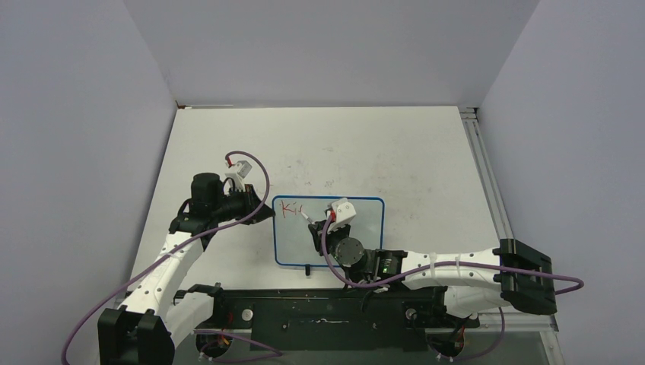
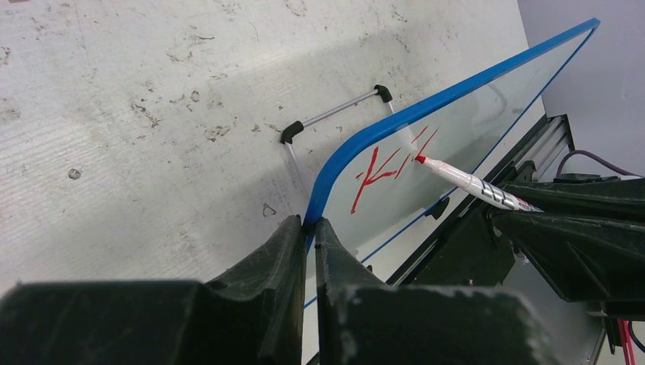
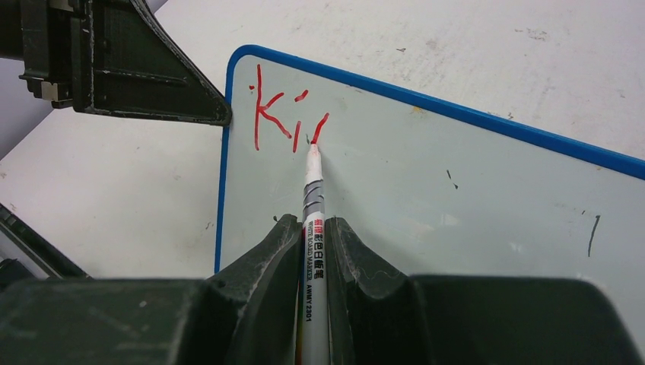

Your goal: Write a sentence on the whiteboard

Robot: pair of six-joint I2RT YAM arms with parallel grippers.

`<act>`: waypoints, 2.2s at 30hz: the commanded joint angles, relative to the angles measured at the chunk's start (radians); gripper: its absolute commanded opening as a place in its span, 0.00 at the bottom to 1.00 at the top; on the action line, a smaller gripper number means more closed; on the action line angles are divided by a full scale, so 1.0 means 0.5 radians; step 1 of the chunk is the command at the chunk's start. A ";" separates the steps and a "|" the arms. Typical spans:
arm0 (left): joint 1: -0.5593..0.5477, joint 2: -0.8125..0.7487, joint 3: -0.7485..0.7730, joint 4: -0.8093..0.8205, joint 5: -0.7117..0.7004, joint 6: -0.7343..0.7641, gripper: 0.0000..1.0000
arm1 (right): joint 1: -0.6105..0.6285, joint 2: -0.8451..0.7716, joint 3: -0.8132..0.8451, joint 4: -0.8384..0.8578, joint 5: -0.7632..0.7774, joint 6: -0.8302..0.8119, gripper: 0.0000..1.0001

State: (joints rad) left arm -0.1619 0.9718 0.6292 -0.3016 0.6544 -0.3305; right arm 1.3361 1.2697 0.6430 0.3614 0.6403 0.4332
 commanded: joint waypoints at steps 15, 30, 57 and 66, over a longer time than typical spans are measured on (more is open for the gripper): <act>-0.024 -0.024 0.072 -0.010 0.083 -0.008 0.00 | -0.011 -0.006 0.014 0.096 0.173 -0.066 0.05; -0.025 -0.020 0.073 -0.010 0.083 -0.008 0.00 | -0.013 -0.066 -0.027 0.066 0.274 -0.041 0.05; -0.023 -0.020 0.073 -0.014 0.076 -0.005 0.00 | 0.098 -0.129 -0.176 -0.090 0.256 0.138 0.05; -0.027 -0.018 0.073 -0.014 0.072 -0.005 0.00 | 0.136 -0.226 -0.054 -0.049 0.189 -0.062 0.05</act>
State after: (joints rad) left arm -0.1619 0.9718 0.6292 -0.3042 0.6476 -0.3298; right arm 1.3907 1.2087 0.5713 0.3321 0.7185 0.4538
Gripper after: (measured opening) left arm 0.017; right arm 0.157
